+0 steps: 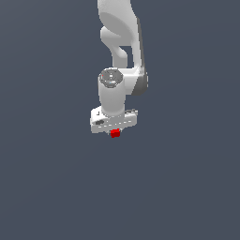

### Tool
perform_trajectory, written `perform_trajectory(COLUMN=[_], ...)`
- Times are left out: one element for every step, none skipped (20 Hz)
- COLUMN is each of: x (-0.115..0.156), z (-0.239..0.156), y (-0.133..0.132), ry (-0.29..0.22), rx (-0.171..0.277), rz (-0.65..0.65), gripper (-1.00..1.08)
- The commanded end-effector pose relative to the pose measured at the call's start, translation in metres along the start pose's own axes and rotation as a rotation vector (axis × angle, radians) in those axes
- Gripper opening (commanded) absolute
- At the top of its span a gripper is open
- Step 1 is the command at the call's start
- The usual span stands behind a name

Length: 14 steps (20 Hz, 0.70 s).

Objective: Pick up the red cube and move it to a goal position.

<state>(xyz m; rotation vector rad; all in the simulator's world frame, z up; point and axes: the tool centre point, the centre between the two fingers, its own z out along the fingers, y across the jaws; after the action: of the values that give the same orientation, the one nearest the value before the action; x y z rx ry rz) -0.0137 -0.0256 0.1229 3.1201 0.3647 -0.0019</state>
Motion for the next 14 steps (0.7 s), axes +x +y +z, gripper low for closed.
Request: perform_trajectory(x=[-0.007, -0.010, -0.013, -0.016, -0.018, -0.021, -0.024, -0.027, -0.030, -0.032, -0.035, -0.037, -0.039, -0.041], z=[-0.024, -0.033, -0.043, -0.052, -0.062, -0.072, -0.082, -0.093, -0.102, -0.112, -0.120, -0.129, -0.137, -0.145], y=[-0.007, -0.010, -0.012, -0.015, -0.018, -0.021, -0.024, -0.027, -0.030, -0.032, -0.035, -0.037, -0.040, -0.042], ry=[0.001, 0.001, 0.001, 0.001, 0.001, 0.001, 0.001, 0.001, 0.001, 0.001, 0.001, 0.001, 0.001, 0.001], rx=[0.000, 0.000, 0.000, 0.000, 0.000, -0.001, -0.001, -0.001, -0.001, -0.001, -0.001, -0.001, -0.001, -0.001], rz=[0.000, 0.000, 0.000, 0.000, 0.000, 0.000, 0.000, 0.000, 0.000, 0.000, 0.000, 0.000, 0.000, 0.000], gripper=[-1.00, -1.00, -1.00, -1.00, -1.00, -1.00, -1.00, -1.00, -1.00, -1.00, -1.00, -1.00, -1.00, -1.00])
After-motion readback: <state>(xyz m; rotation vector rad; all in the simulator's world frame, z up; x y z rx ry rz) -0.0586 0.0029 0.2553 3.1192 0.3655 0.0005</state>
